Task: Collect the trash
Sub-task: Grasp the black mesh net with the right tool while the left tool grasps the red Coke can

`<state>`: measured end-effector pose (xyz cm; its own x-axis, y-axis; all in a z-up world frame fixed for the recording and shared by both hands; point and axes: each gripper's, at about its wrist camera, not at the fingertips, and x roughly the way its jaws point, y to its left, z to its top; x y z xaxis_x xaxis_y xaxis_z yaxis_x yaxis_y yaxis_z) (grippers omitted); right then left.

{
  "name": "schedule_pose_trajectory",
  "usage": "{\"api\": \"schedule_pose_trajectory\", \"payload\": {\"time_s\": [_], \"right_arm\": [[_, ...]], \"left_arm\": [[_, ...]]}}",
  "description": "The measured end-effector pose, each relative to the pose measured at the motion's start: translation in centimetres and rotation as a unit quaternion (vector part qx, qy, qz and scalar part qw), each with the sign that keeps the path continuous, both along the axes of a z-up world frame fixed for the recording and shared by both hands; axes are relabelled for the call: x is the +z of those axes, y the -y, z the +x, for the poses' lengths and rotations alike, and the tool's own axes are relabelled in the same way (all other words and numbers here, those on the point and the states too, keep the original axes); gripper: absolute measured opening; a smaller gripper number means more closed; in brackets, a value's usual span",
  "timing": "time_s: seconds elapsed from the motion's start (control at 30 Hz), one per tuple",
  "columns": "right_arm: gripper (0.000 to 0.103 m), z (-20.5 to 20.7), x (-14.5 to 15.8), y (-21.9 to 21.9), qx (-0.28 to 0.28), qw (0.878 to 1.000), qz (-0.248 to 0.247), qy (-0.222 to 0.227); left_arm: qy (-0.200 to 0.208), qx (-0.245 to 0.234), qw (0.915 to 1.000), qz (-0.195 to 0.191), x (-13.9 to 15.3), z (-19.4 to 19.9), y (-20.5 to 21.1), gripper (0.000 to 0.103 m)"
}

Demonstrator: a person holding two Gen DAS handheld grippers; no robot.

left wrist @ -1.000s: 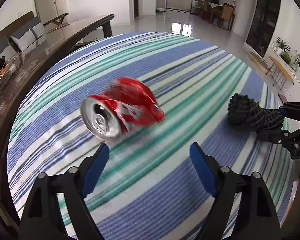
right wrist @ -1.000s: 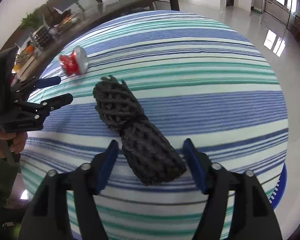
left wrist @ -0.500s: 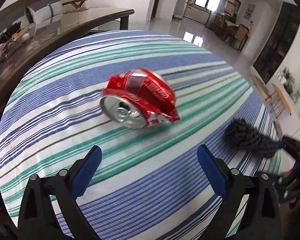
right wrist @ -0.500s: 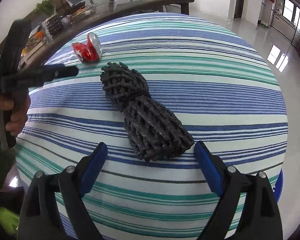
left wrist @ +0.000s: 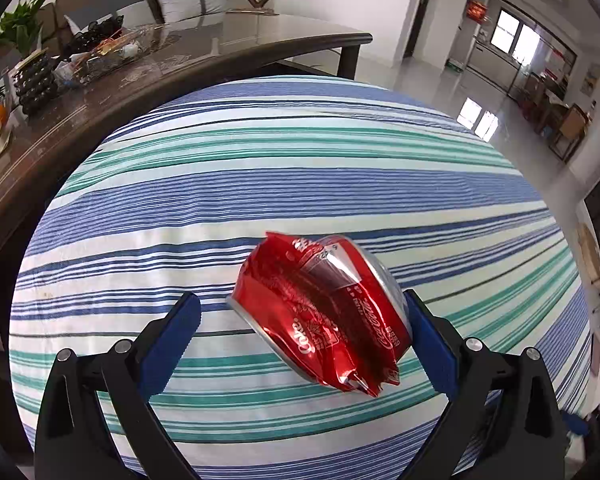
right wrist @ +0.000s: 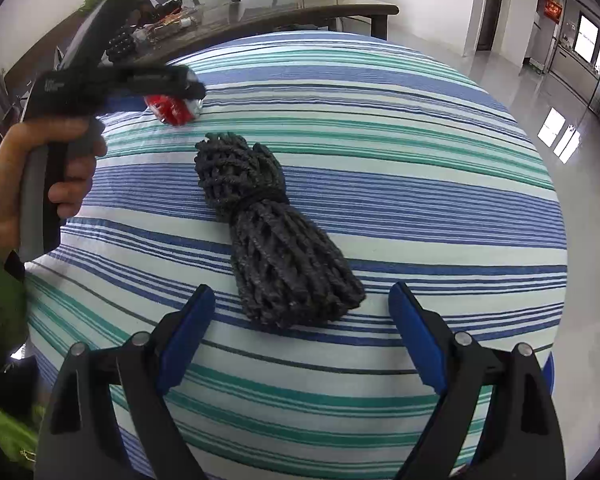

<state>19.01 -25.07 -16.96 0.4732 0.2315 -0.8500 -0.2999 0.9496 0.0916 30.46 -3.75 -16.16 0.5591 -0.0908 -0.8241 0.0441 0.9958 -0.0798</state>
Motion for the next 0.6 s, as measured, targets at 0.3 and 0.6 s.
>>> {"api": "schedule_pose_trajectory", "payload": {"time_s": [0.3,0.6], "right_arm": [[0.086,1.9,2.8,-1.3,0.071,0.997,-0.023,0.009],[0.041,5.4,1.8,-5.9,0.125,0.988,-0.077,-0.055]], "left_arm": [[-0.001,-0.075,0.9971,0.016,0.2,-0.5,-2.4,0.091],[-0.007,-0.103,0.9946,-0.01,-0.5,0.8,-1.4,0.066]]}}
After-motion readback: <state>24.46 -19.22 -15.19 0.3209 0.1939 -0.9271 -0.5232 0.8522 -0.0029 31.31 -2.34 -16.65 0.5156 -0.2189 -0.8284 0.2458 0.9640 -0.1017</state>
